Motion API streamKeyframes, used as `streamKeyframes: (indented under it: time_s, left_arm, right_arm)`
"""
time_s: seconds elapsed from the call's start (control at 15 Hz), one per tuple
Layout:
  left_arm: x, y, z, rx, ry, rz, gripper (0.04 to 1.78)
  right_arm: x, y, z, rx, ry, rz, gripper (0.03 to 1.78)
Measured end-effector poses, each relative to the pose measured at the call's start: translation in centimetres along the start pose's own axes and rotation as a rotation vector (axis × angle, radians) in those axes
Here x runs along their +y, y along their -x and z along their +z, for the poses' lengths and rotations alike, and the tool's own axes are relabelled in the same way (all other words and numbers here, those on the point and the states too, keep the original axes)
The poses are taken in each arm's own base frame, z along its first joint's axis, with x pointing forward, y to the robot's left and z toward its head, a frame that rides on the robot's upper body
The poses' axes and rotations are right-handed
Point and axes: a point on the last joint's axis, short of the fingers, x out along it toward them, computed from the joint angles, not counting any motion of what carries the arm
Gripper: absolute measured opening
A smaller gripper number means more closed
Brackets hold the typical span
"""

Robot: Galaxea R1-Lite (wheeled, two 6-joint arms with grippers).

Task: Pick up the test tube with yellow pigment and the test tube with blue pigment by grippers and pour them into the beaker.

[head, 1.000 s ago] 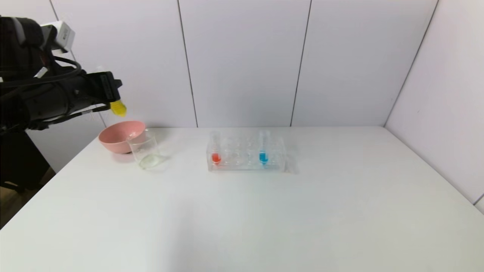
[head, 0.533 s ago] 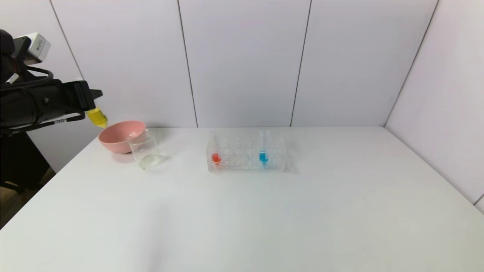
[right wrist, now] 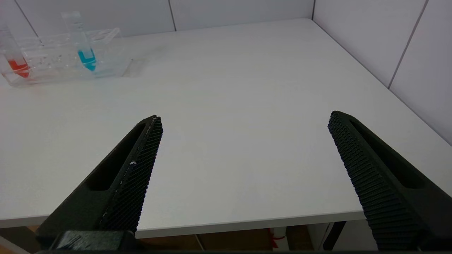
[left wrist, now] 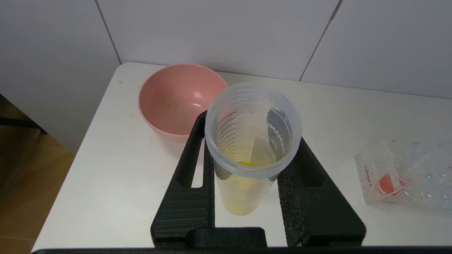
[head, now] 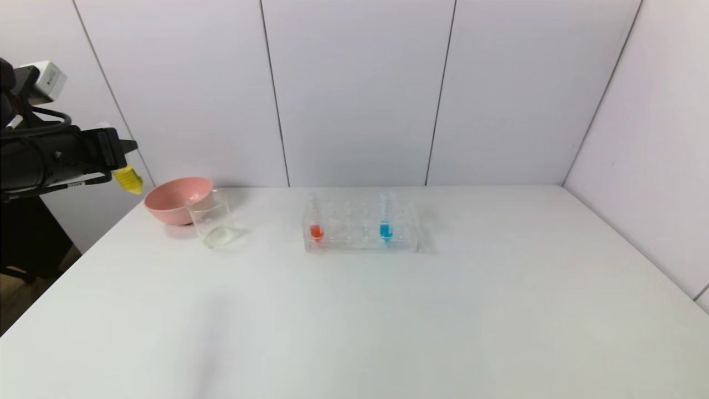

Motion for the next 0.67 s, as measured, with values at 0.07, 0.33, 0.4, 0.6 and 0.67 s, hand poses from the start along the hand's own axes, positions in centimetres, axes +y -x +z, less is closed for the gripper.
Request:
streamKeyframes:
  time_s: [0.07, 0.33, 0.4, 0.6, 0.67]
  left_arm:
    - [0.3, -0.2, 0.0, 0.001, -0.006, 0.009, 0.52]
    - [1.3, -0.9, -0.4, 0.02, -0.062, -0.011, 0.52]
    - [1.5, -1.1, -0.5, 0.022, -0.067, -0.018, 0.52]
    - [2.2, -1.8, -0.7, 0.033, -0.066, -0.032, 0.52]
    - [2.6, -2.0, -0.8, 0.037, -0.068, -0.045, 0.52]
  right_arm:
    - [0.0, 0.0, 0.0, 0.0, 0.0, 0.0, 1.71]
    - [0.0, 0.0, 0.0, 0.0, 0.0, 0.0, 1.71]
    - [0.0, 0.0, 0.0, 0.0, 0.0, 0.0, 1.71]
    - [0.0, 0.0, 0.0, 0.0, 0.0, 0.0, 1.71]
    - [0.0, 0.0, 0.0, 0.0, 0.0, 0.0, 1.71]
